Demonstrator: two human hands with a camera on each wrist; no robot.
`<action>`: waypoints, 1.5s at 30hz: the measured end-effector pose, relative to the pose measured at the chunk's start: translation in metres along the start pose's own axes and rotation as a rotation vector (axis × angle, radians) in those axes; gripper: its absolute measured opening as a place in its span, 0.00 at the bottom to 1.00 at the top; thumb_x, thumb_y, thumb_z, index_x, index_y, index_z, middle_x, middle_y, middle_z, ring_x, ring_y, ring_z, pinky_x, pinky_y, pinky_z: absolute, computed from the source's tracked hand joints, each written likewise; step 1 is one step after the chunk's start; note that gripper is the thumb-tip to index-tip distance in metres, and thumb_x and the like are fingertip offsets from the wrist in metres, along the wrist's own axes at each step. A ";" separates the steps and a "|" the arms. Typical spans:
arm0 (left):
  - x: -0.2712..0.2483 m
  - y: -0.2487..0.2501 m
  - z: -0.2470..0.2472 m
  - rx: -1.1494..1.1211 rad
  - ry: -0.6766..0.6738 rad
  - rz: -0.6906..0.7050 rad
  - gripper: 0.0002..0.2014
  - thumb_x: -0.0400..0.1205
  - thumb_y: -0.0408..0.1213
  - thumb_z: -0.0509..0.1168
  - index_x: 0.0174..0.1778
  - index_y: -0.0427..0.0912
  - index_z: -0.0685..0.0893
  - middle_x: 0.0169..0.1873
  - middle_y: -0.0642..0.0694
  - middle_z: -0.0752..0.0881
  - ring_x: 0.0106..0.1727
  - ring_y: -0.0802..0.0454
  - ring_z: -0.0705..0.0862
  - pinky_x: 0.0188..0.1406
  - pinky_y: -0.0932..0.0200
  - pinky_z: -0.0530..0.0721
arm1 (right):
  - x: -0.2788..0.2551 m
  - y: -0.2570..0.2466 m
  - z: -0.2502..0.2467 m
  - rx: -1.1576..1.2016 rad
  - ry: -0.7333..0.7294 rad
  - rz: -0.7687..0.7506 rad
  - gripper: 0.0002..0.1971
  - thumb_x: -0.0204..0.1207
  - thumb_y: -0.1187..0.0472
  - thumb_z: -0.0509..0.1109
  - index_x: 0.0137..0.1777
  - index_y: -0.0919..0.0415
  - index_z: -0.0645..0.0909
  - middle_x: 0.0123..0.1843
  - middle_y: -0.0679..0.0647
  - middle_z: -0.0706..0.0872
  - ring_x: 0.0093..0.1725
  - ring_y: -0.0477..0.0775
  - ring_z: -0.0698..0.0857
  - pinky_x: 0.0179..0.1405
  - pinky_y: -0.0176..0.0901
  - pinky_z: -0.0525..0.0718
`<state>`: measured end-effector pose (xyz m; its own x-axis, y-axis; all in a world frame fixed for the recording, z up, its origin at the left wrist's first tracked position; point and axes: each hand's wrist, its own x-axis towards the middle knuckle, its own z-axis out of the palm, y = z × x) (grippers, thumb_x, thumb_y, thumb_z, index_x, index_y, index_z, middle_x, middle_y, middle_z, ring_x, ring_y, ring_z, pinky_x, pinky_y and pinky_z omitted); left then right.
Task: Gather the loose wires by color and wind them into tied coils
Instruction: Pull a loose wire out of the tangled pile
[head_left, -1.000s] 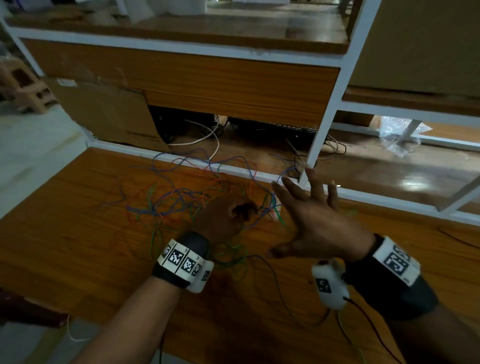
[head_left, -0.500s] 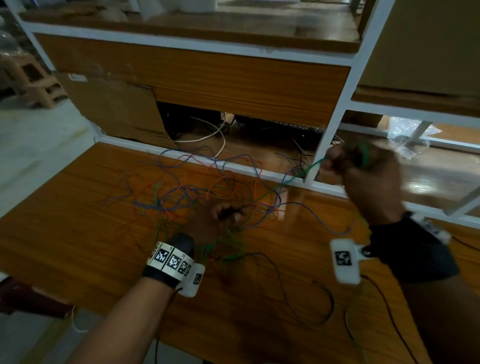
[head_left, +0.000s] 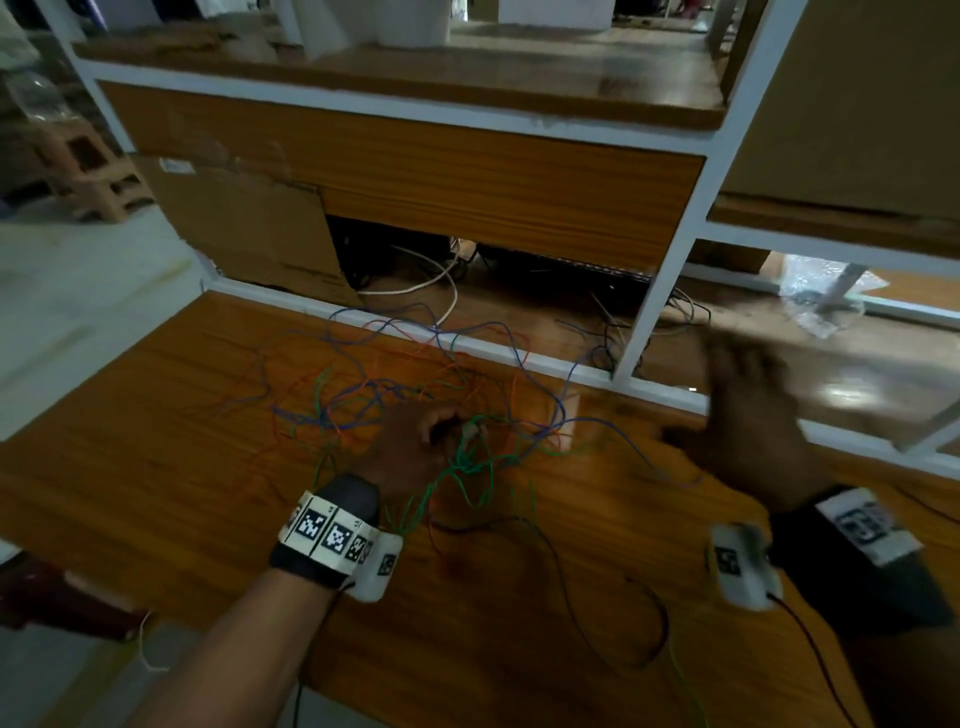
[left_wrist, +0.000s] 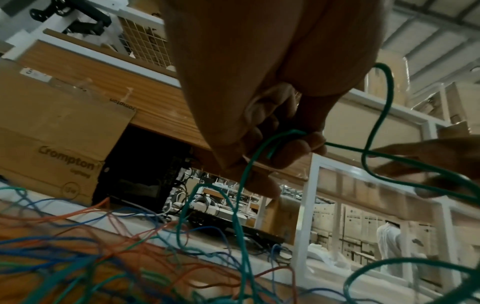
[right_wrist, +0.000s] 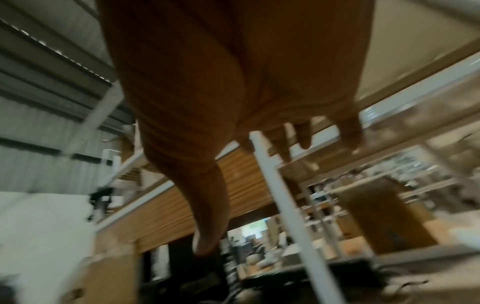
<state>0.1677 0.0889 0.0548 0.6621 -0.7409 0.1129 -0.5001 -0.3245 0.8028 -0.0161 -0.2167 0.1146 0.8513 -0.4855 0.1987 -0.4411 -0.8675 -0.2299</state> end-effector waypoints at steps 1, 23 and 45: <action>0.001 0.002 0.001 -0.013 -0.008 -0.019 0.10 0.84 0.41 0.70 0.58 0.43 0.89 0.46 0.50 0.90 0.49 0.51 0.89 0.43 0.60 0.84 | 0.001 -0.017 0.006 0.092 -0.018 -0.141 0.50 0.67 0.51 0.88 0.87 0.57 0.67 0.83 0.65 0.72 0.83 0.70 0.65 0.78 0.68 0.70; -0.008 -0.059 -0.018 -1.139 0.666 -0.422 0.09 0.88 0.34 0.60 0.43 0.41 0.80 0.35 0.44 0.81 0.32 0.51 0.86 0.27 0.59 0.85 | 0.074 -0.127 0.171 0.428 -0.622 -0.294 0.22 0.78 0.49 0.62 0.61 0.66 0.83 0.57 0.63 0.87 0.54 0.66 0.84 0.53 0.59 0.81; 0.014 0.019 0.005 0.114 0.380 -0.036 0.39 0.78 0.56 0.65 0.86 0.52 0.62 0.84 0.47 0.65 0.83 0.50 0.64 0.79 0.49 0.65 | 0.051 -0.094 0.006 0.530 -0.095 -0.398 0.03 0.79 0.61 0.80 0.49 0.53 0.92 0.45 0.50 0.91 0.43 0.50 0.87 0.42 0.48 0.85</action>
<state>0.1649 0.0697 0.0688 0.8292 -0.4642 0.3114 -0.5172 -0.4258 0.7424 0.0702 -0.1589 0.1406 0.9522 -0.1068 0.2862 0.0906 -0.7960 -0.5985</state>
